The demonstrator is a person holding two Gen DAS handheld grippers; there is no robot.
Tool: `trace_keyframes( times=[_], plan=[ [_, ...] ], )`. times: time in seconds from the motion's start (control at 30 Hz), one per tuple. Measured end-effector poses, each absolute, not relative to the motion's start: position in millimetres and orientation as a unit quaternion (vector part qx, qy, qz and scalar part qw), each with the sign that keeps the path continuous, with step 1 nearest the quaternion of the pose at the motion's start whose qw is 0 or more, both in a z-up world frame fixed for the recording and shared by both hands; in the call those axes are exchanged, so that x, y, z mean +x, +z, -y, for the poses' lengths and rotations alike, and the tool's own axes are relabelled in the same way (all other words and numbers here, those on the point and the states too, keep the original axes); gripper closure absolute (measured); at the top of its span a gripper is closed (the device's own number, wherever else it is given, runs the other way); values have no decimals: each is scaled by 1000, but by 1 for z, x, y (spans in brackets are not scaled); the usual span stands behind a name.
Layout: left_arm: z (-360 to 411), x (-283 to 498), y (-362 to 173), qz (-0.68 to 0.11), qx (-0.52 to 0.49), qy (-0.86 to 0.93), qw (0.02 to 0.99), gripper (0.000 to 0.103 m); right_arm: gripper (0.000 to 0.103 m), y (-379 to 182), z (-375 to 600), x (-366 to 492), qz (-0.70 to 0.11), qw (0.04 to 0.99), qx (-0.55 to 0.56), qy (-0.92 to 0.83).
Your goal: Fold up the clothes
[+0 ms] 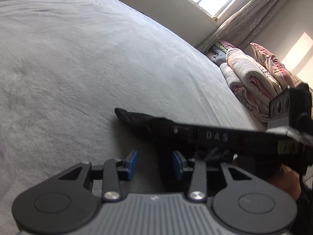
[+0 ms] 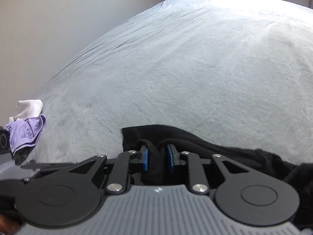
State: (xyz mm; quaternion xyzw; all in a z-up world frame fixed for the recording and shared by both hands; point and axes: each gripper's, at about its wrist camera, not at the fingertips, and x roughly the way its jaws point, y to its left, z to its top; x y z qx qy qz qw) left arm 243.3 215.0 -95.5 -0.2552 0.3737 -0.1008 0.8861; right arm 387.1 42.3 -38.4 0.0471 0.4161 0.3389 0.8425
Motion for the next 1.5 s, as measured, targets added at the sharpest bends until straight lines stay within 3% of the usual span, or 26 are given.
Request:
trace_keyframes(
  times=[0.13,0.27,0.73,0.8,0.9,0.93,0.97,1.03,1.07,1.27,1.5],
  plan=[
    [-209,244,-98,-371,-244,-109,889,50,77,-26,-38,400,-399,857,40,324],
    [-199,246,-95,-367,-234,-116,893,45,61,-25,-19,403,-396,871,6,292],
    [-247,264,-103,-382,-388,-60,837,47,61,-40,25,397,-396,882,-33,254],
    [-250,271,-108,-390,-396,-53,830,51,61,-39,26,398,-396,880,-30,259],
    [-245,281,-109,-390,-383,-37,836,72,61,-41,26,398,-405,875,-33,265],
    [-242,285,-109,-392,-374,-34,840,92,68,-43,25,396,-407,873,-43,266],
    [-238,290,-109,-395,-361,-35,844,101,86,-45,23,394,-409,871,-54,267],
    [-232,298,-105,-395,-325,-36,859,101,97,-46,20,390,-406,871,-72,266],
    [-233,300,-102,-387,-310,-34,867,101,98,-45,20,388,-399,875,-76,264],
    [-237,316,-81,-341,-227,-25,912,101,99,-38,25,387,-344,908,-80,225],
    [-237,336,-97,-363,-199,-2,910,101,98,-61,13,395,-347,910,-91,208]
  ],
)
